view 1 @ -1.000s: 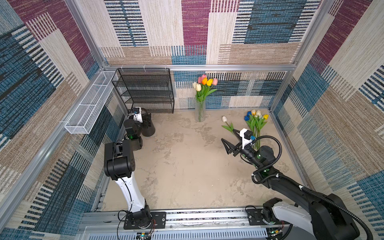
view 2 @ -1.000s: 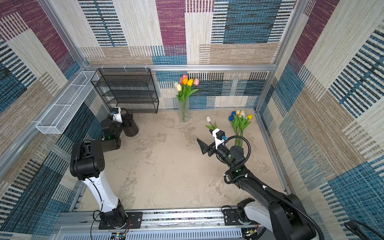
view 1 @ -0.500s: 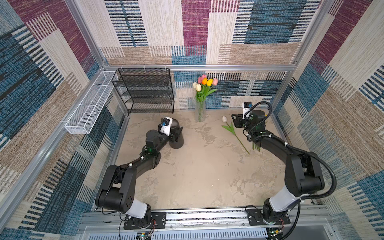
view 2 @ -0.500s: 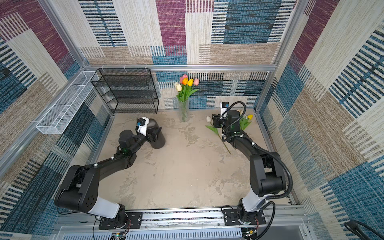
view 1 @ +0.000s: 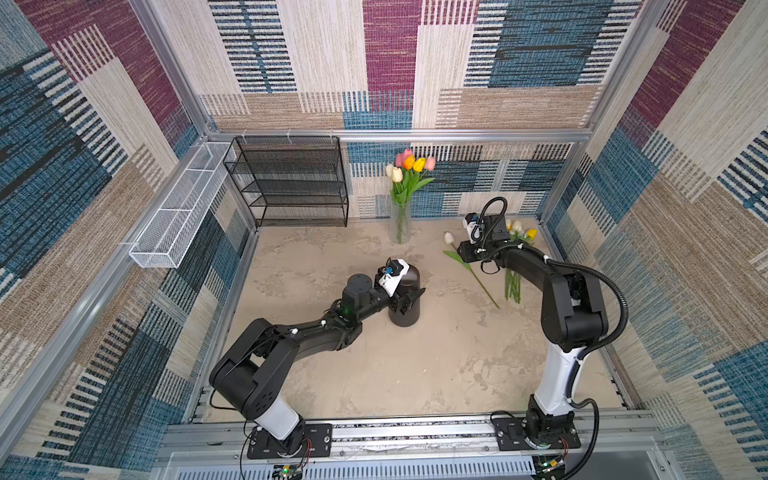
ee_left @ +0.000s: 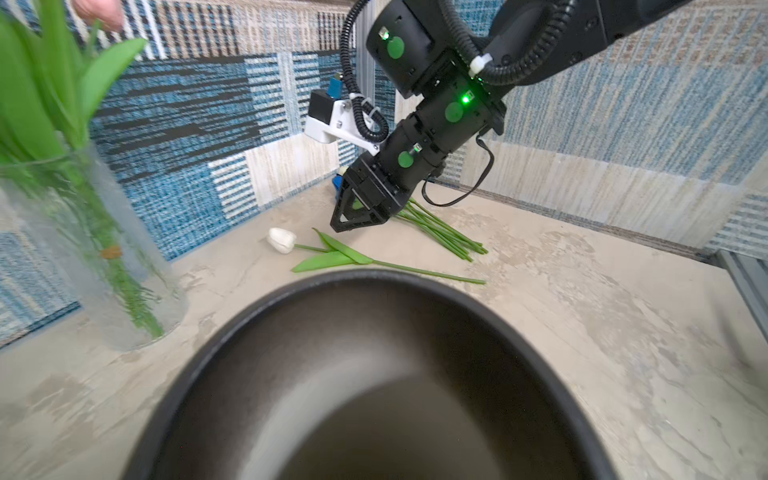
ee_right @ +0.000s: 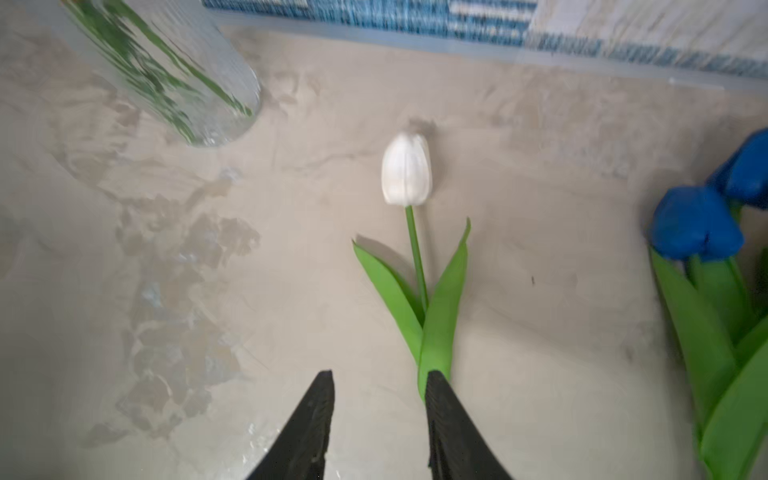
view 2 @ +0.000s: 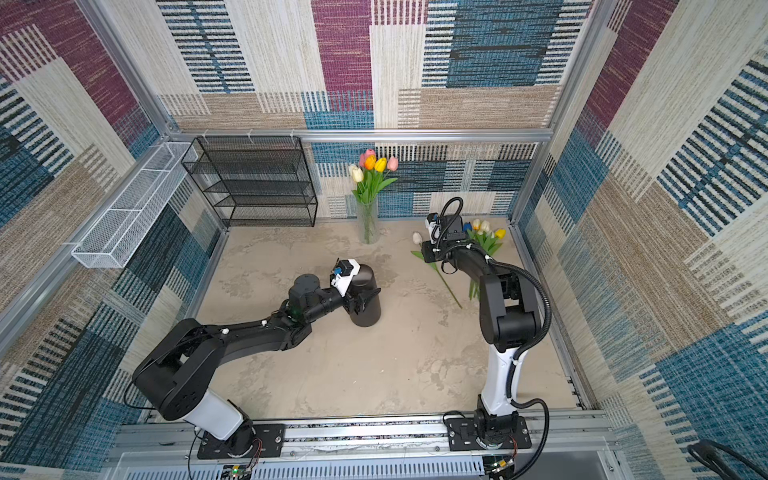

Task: Arrange the flowers into the vase
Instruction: 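Carry the black vase to mid-table with the left while the right grasps the white tulip, then release the black vase with the left gripper while the right lifts the white tulip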

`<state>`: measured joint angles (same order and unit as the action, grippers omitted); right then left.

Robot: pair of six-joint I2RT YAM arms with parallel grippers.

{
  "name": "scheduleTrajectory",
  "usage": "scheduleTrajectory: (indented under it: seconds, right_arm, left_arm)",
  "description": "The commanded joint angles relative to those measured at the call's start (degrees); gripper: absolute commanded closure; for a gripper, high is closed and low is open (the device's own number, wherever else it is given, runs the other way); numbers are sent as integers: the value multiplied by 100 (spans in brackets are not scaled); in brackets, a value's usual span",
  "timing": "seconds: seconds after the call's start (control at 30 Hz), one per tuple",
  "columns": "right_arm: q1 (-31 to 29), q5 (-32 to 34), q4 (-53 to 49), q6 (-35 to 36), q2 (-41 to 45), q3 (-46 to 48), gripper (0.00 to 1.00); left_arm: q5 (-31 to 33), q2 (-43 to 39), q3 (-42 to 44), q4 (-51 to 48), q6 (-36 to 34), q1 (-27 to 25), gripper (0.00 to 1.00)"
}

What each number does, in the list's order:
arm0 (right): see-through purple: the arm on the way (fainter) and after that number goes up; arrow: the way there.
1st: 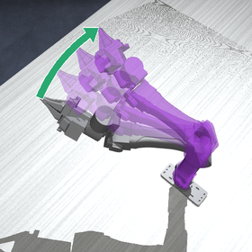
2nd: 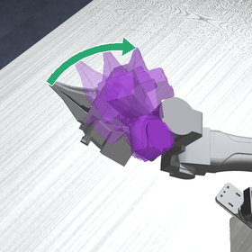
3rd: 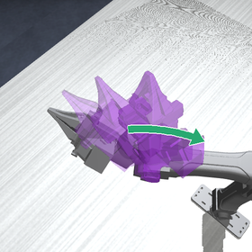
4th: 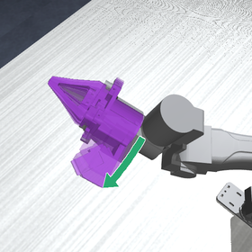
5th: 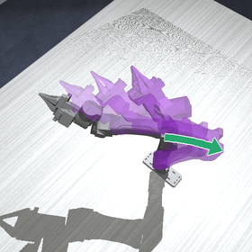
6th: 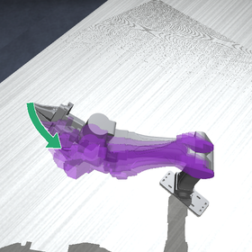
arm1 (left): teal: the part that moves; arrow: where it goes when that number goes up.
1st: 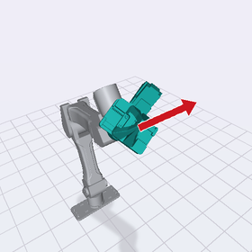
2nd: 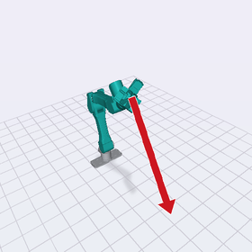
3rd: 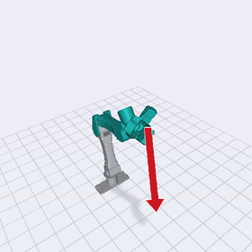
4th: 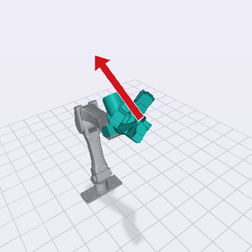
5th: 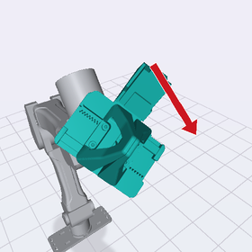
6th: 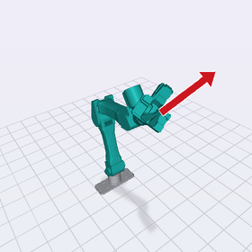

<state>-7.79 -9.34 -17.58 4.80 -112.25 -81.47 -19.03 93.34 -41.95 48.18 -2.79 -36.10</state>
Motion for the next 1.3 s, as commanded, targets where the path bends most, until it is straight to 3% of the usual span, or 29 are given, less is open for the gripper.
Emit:
scheduleTrajectory:
  seconds: [0.0,0.2,0.4,0.5,0.87,0.97,1.13,1.27]
  right_arm:
    - [-1,264,-229,-154,94,129,60]
    - [6,776,-518,-497,-23,363,59]
    - [23,868,-615,-449,-386,161,57]
    - [26,820,-615,-414,-549,58,60]
    - [34,511,-582,-381,-673,75,87]
    - [32,8,-185,-500,-325,368,95]
    - [32,-847,370,-743,204,591,99]
    - [31,-1866,1435,-996,1283,1187,100]
  left_arm:
    - [-58,260,-160,975,138,-3,70]
    - [-75,698,-219,1390,417,-46,64]
    - [-127,484,-251,1109,291,-73,18]
    - [-8,294,-406,561,226,-73,6]
    - [370,-470,-261,16,120,-64,1]
    - [347,-1002,-58,61,134,-64,1]
    - [369,-1927,411,279,264,-64,1]
    - [609,-2761,890,253,358,-64,1]
